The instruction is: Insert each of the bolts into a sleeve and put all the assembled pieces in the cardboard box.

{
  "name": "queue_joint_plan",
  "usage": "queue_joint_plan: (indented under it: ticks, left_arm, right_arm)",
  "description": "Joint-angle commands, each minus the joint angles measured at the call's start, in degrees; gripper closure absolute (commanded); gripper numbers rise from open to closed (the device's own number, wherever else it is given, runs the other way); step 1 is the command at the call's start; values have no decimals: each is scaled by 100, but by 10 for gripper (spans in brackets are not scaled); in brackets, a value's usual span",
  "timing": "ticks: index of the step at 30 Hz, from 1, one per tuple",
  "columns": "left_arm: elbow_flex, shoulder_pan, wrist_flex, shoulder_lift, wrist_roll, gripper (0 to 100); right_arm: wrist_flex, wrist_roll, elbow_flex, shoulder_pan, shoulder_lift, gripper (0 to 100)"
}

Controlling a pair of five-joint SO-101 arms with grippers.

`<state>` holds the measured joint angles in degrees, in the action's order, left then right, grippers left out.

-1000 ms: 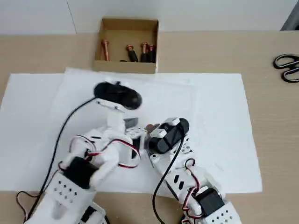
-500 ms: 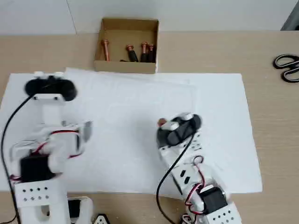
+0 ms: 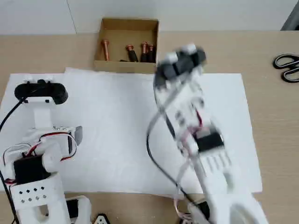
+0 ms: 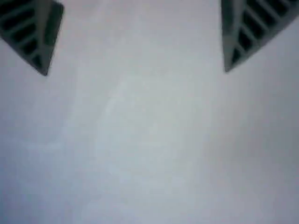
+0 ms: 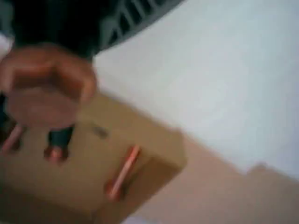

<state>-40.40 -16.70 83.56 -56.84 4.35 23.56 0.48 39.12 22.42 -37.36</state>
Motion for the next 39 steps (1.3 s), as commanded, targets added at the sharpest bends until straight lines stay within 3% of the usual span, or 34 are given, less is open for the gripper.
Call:
queue_joint_plan:
  ticks: [1, 11, 19, 28, 35, 39]
  left_arm:
    - [215, -35, 18, -53, 26, 773]
    - [-268, -53, 0, -53, 35, 773]
    - [-286, -53, -9, -53, 35, 773]
    - [-295, -35, -18, -26, 35, 773]
    - [-295, -26, -18, -26, 35, 773]
    - [-295, -26, -18, -26, 35, 773]
  right_arm:
    - [-927, 70, -1688, -48, 2141, 995]
    - [-2949, 70, -5116, 163, 6492, 995]
    - [-3046, 70, -7270, 391, 8681, 995]
    - [-3037, 70, -8308, 374, 9930, 982]
    - [-2308, 79, -8334, 374, 9938, 760]
    - [-2299, 79, -8510, 356, 9938, 757]
